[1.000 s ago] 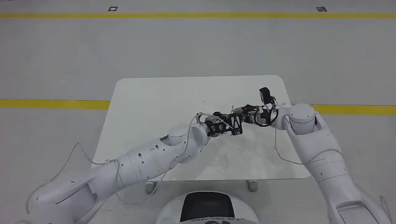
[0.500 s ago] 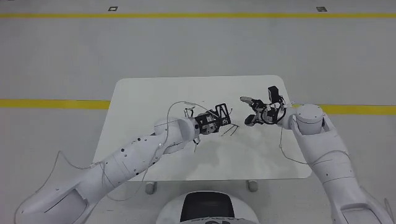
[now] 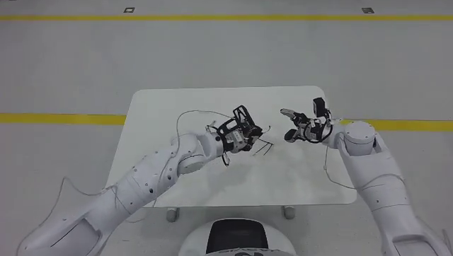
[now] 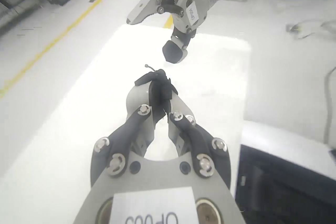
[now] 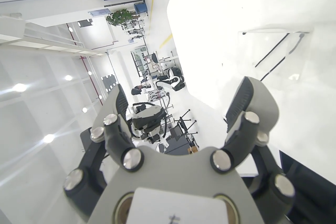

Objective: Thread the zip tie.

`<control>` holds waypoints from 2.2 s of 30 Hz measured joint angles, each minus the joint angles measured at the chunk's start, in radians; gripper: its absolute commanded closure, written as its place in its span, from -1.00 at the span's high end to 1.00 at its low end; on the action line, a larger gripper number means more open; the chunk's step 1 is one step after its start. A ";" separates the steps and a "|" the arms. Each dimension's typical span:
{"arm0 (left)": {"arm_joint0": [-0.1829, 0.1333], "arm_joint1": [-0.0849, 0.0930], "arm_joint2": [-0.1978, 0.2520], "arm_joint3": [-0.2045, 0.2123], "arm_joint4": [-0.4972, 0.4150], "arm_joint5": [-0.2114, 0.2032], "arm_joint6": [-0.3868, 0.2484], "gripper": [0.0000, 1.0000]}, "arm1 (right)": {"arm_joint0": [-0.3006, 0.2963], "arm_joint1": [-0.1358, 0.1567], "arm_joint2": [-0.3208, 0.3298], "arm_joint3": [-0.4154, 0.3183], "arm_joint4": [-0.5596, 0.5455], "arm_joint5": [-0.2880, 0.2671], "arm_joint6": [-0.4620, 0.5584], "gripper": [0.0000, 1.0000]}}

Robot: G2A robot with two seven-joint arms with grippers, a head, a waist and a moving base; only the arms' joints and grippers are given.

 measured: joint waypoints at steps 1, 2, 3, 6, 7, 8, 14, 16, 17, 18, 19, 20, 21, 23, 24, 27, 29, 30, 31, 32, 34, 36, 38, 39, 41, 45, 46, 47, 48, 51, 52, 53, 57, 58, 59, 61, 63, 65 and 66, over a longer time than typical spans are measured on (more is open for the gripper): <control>-0.006 0.002 0.006 0.005 -0.040 0.001 -0.008 -1.00 | 0.001 0.001 0.005 0.006 0.004 -0.003 0.003 1.00; -0.011 0.005 0.011 0.011 -0.078 0.002 -0.015 -1.00 | 0.002 0.003 0.009 0.011 0.009 -0.006 0.006 1.00; -0.018 0.008 0.020 0.015 -0.126 0.002 -0.022 -1.00 | 0.004 0.004 0.013 0.017 0.014 -0.008 0.009 1.00; -0.031 0.017 0.042 0.025 -0.260 0.001 -0.045 -1.00 | 0.011 0.006 0.014 0.031 0.027 -0.005 0.021 1.00; -0.036 0.020 0.047 0.027 -0.302 0.001 -0.050 -1.00 | 0.015 0.006 0.012 0.036 0.031 0.000 0.030 1.00; -0.039 0.022 0.051 0.027 -0.343 0.001 -0.052 -1.00 | 0.019 0.006 0.010 0.041 0.032 0.007 0.040 1.00; -0.076 0.035 0.076 0.019 -0.396 0.001 -0.063 -1.00 | 0.024 0.007 0.007 0.045 0.034 0.013 0.050 1.00; -0.074 0.035 0.075 0.019 -0.388 0.001 -0.063 -1.00 | 0.024 0.007 0.007 0.045 0.034 0.013 0.050 1.00; -0.074 0.035 0.075 0.019 -0.389 0.001 -0.063 -1.00 | 0.024 0.007 0.007 0.045 0.034 0.013 0.050 1.00; -0.069 0.034 0.074 0.018 -0.395 0.001 -0.062 -1.00 | 0.024 0.007 0.007 0.045 0.034 0.013 0.050 1.00; -0.059 0.032 0.071 0.017 -0.413 0.001 -0.059 -1.00 | 0.023 0.007 0.007 0.045 0.034 0.012 0.049 1.00; -0.048 0.031 0.063 0.018 -0.448 0.001 -0.060 -1.00 | 0.021 0.006 0.006 0.043 0.037 0.008 0.046 1.00; -0.041 0.030 0.054 0.019 -0.525 0.001 -0.076 -1.00 | 0.016 0.006 0.006 0.040 0.052 -0.008 0.047 1.00; -0.036 0.029 0.040 0.018 -0.676 0.001 -0.114 -1.00 | 0.014 0.008 0.014 0.054 0.088 -0.046 0.094 1.00; -0.032 0.030 0.030 0.016 -0.771 0.001 -0.141 -1.00 | 0.018 0.011 0.022 0.078 0.111 -0.071 0.146 1.00; -0.018 0.032 0.005 0.017 -0.925 0.001 -0.198 -1.00 | 0.047 0.016 0.034 0.162 0.165 -0.136 0.286 1.00; -0.005 0.032 -0.011 0.018 -0.983 0.001 -0.224 -1.00 | 0.070 0.018 0.031 0.215 0.183 -0.180 0.364 1.00; 0.003 0.031 -0.023 0.020 -1.013 0.001 -0.244 -1.00 | 0.086 0.018 0.026 0.249 0.195 -0.213 0.417 1.00; 0.009 0.030 -0.032 0.021 -1.032 0.001 -0.258 -1.00 | 0.097 0.018 0.018 0.271 0.208 -0.235 0.451 1.00; 0.016 0.029 -0.041 0.023 -1.050 0.001 -0.273 -1.00 | 0.105 0.018 0.005 0.288 0.224 -0.253 0.470 1.00; 0.033 0.025 -0.066 0.026 -1.097 0.001 -0.304 -1.00 | 0.119 0.020 -0.037 0.312 0.267 -0.288 0.455 1.00; 0.052 0.019 -0.095 0.034 -1.144 0.001 -0.338 -1.00 | 0.129 0.026 -0.085 0.320 0.311 -0.315 0.443 1.00; 0.058 0.014 -0.116 0.044 -1.147 0.001 -0.361 -1.00 | 0.137 0.034 -0.130 0.325 0.348 -0.325 0.443 1.00; 0.057 0.012 -0.121 0.053 -1.115 0.001 -0.364 -1.00 | 0.141 0.038 -0.144 0.331 0.359 -0.326 0.444 1.00; 0.056 0.012 -0.122 0.056 -1.077 0.001 -0.363 -1.00 | 0.142 0.039 -0.146 0.333 0.360 -0.325 0.444 1.00; 0.056 0.012 -0.121 0.055 -1.077 0.001 -0.362 -1.00 | 0.142 0.038 -0.143 0.332 0.358 -0.324 0.444 1.00; 0.060 0.012 -0.120 0.053 -1.082 0.001 -0.361 -1.00 | 0.141 0.038 -0.143 0.331 0.359 -0.325 0.444 1.00; 0.069 0.010 -0.122 0.051 -1.099 0.001 -0.363 -1.00 | 0.136 0.037 -0.146 0.321 0.366 -0.333 0.444 1.00; 0.080 0.008 -0.127 0.053 -1.148 0.001 -0.372 -1.00 | 0.123 0.037 -0.150 0.299 0.385 -0.350 0.444 1.00; 0.103 -0.001 -0.134 0.079 -1.355 0.001 -0.437 -1.00 | 0.100 0.041 -0.161 0.265 0.446 -0.403 0.444 1.00; 0.107 -0.004 -0.135 0.088 -1.415 0.001 -0.464 -1.00 | 0.093 0.043 -0.172 0.252 0.469 -0.416 0.444 1.00; 0.109 -0.008 -0.136 0.100 -1.466 0.001 -0.491 -1.00 | 0.089 0.046 -0.184 0.241 0.488 -0.430 0.444 1.00; 0.113 -0.025 -0.145 0.163 -1.608 0.001 -0.566 -1.00 | 0.084 0.070 -0.239 0.214 0.541 -0.501 0.444 1.00; 0.113 -0.028 -0.146 0.176 -1.624 0.001 -0.578 -1.00 | 0.084 0.075 -0.251 0.210 0.554 -0.515 0.444 1.00; 0.112 -0.032 -0.147 0.186 -1.638 0.001 -0.589 -1.00 | 0.085 0.081 -0.263 0.207 0.567 -0.528 0.444 1.00; 0.105 -0.040 -0.153 0.204 -1.652 0.001 -0.602 -1.00 | 0.090 0.094 -0.289 0.205 0.598 -0.547 0.444 1.00; 0.086 -0.044 -0.163 0.203 -1.598 0.001 -0.583 -1.00 | 0.092 0.098 -0.296 0.206 0.609 -0.550 0.444 1.00; 0.084 -0.043 -0.164 0.201 -1.561 0.001 -0.578 -1.00 | 0.092 0.098 -0.295 0.206 0.609 -0.549 0.444 1.00; 0.084 -0.043 -0.164 0.201 -1.559 0.001 -0.578 -1.00 | 0.092 0.098 -0.295 0.206 0.608 -0.549 0.444 1.00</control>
